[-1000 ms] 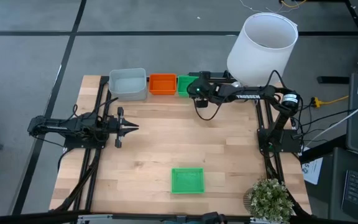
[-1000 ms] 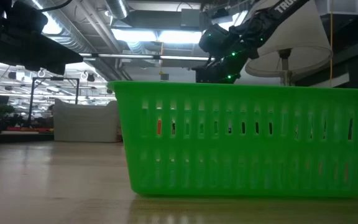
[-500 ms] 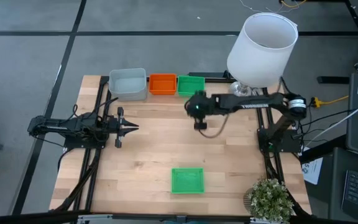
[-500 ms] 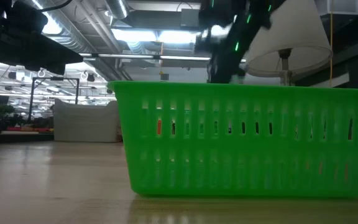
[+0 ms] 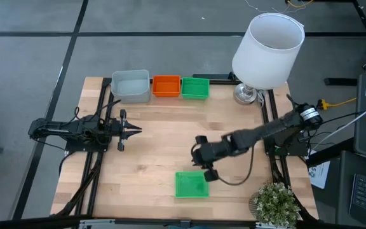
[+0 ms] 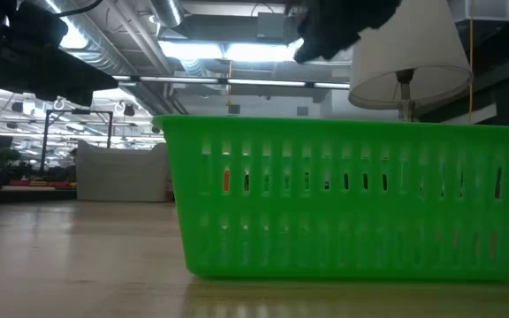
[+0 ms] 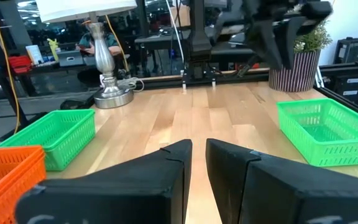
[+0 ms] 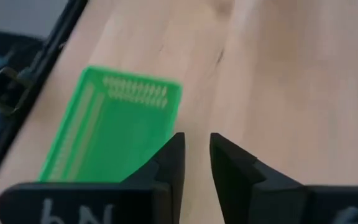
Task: Stack baskets by color
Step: Stack the bottom green bin on the top green bin
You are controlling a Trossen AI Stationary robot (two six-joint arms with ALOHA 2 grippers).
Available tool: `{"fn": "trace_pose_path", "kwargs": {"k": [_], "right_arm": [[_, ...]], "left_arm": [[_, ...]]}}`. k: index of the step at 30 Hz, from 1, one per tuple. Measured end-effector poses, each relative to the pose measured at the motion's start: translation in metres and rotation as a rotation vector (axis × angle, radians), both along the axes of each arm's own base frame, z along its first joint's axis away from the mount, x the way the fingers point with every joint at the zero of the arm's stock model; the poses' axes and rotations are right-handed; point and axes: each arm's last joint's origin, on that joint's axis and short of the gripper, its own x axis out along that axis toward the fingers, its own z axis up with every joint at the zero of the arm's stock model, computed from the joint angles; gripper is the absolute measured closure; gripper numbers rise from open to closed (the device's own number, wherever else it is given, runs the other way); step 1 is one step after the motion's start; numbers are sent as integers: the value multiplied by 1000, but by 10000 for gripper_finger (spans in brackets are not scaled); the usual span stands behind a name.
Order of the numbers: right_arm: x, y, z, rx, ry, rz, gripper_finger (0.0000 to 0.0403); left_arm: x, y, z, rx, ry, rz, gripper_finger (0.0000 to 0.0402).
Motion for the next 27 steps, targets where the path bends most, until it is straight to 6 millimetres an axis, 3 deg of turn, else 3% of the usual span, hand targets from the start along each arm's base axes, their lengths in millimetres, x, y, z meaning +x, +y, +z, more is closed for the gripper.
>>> {"fn": "trace_pose_path", "kwargs": {"k": [4,8,12,20,27], "right_arm": [[-3,23,1,-83,-84,-32,332],[-4,30,2,12,-78,-87,332],[-1,28,-4,124,-19,-118,309],[17,19,-40,217,133,-192,214],[23,9,-60,190,209,-176,202]], "left_arm": [[0,0,0,0,0,0,360],[0,0,0,0,0,0,360],[0,0,0,0,0,0,360],[0,0,0,0,0,0,360],[0,0,0,0,0,0,360]]}}
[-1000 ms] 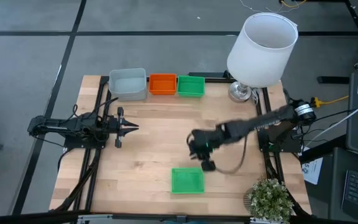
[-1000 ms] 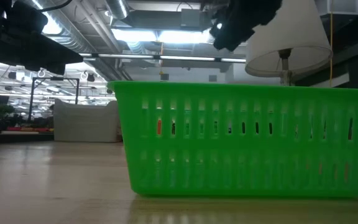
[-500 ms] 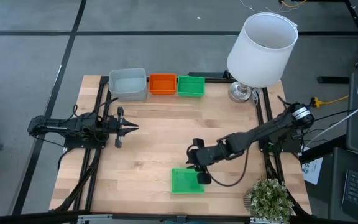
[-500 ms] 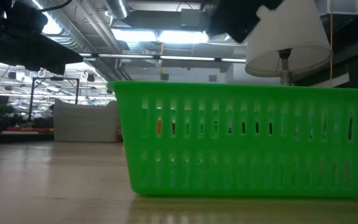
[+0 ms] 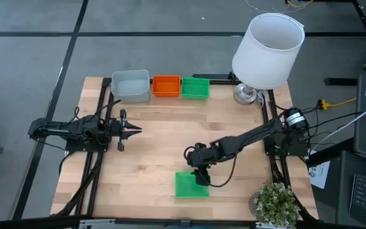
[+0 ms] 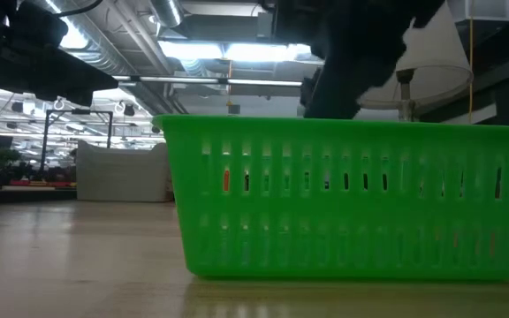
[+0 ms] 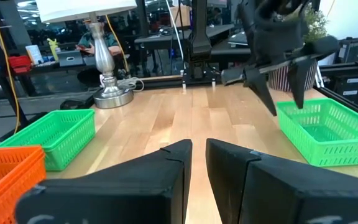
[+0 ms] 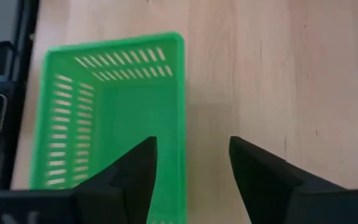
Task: Stack baskets by color
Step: Stack the bottom green bin on the top green bin
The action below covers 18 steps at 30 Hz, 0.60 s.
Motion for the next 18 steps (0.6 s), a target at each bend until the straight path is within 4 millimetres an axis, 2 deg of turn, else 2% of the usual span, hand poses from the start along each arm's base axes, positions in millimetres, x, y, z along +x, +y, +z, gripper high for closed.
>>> {"fn": "trace_pose_path", "kwargs": {"k": [14,16,18], "right_arm": [[0,-1,-25,-11,116,43,233],[1,-4,-25,-48,107,23,250],[1,-9,-26,-113,102,23,285]], "left_arm": [[0,0,0,0,1,0,360],[0,0,0,0,2,0,360],[0,0,0,0,1,0,360]]}}
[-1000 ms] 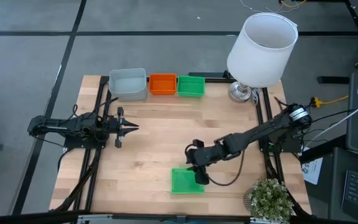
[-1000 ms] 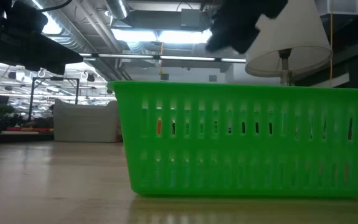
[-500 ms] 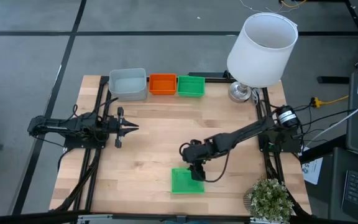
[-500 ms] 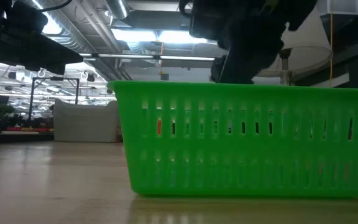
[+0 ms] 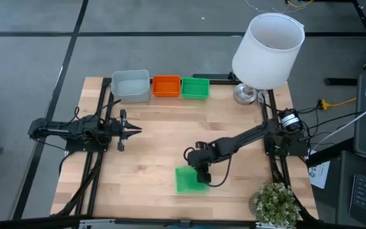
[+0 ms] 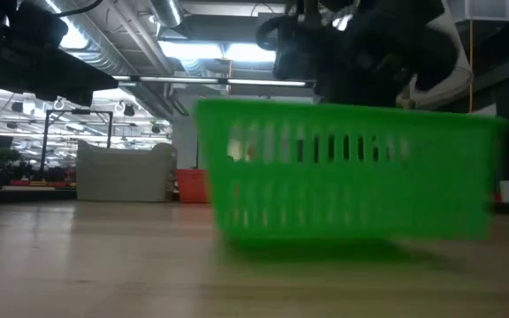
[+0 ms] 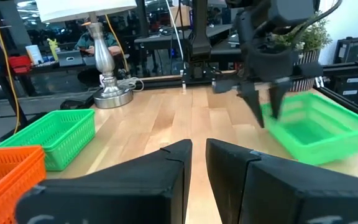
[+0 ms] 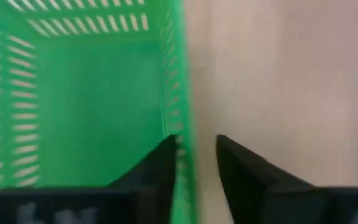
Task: Stack baskets by color
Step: Stack the bottom green bin on the top green bin
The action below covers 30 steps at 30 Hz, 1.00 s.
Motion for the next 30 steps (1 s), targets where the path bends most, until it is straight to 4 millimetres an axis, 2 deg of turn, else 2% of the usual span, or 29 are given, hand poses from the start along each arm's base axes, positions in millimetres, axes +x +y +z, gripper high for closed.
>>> {"fn": "trace_pose_path", "kwargs": {"k": [3,4,7,10,12,14,17,19,22,24,27,30], "right_arm": [[5,-12,7,-79,0,35,372],[9,-17,15,-113,-3,51,385],[19,-35,46,-282,4,59,392],[29,-63,86,-559,6,51,395],[36,-87,117,-686,-9,18,395],[38,-114,144,-726,-25,-5,397],[35,-166,178,-724,-57,-102,397],[27,-206,192,-717,-59,-179,397],[9,-261,192,-626,-48,-229,397],[-1,-289,184,-536,-53,-223,397],[-16,-320,169,-472,-38,-206,397],[-25,-340,160,-478,-33,-236,397]], "left_arm": [[0,0,0,0,0,0,360],[0,0,0,0,0,0,360],[0,0,0,0,0,0,360],[0,0,0,0,0,0,360],[0,0,0,0,1,0,360],[0,0,0,0,1,0,360],[0,0,0,0,0,0,360],[0,0,0,0,0,0,360],[0,0,0,0,0,0,360],[0,0,0,0,0,0,360],[0,0,0,0,0,0,360],[0,0,0,0,0,0,360]]}}
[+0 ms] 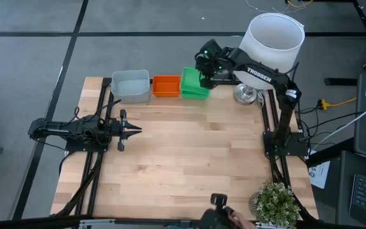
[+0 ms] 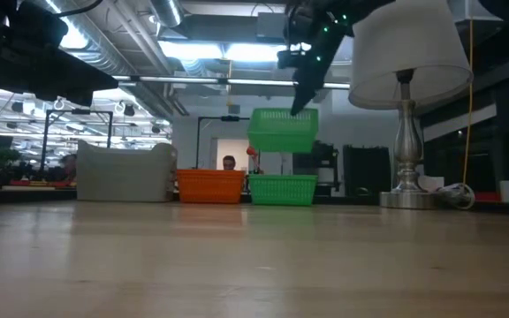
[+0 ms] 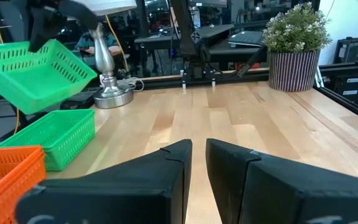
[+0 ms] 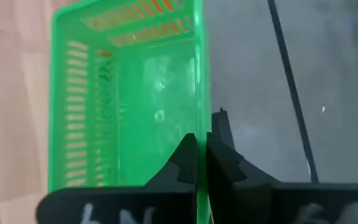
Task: Stack baskets by color
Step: Stack the bottom green bin on the top green bin, then return to Home Position
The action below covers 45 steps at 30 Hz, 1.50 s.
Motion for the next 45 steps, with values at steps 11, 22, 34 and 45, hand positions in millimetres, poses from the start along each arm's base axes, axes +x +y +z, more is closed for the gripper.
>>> {"fn": "trace_pose_path", "kwargs": {"k": [11,22,34,45], "right_arm": [[-11,-20,-55,5,35,22,397],[-11,-20,-61,-17,43,55,383],[-4,-14,-60,-26,27,80,279],[13,-1,-54,-192,27,-25,257]], "left_arm": [[0,0,0,0,0,0,360],[0,0,0,0,-1,0,360],[0,0,0,0,-1,0,360],[0,0,0,0,-1,0,360]]}}
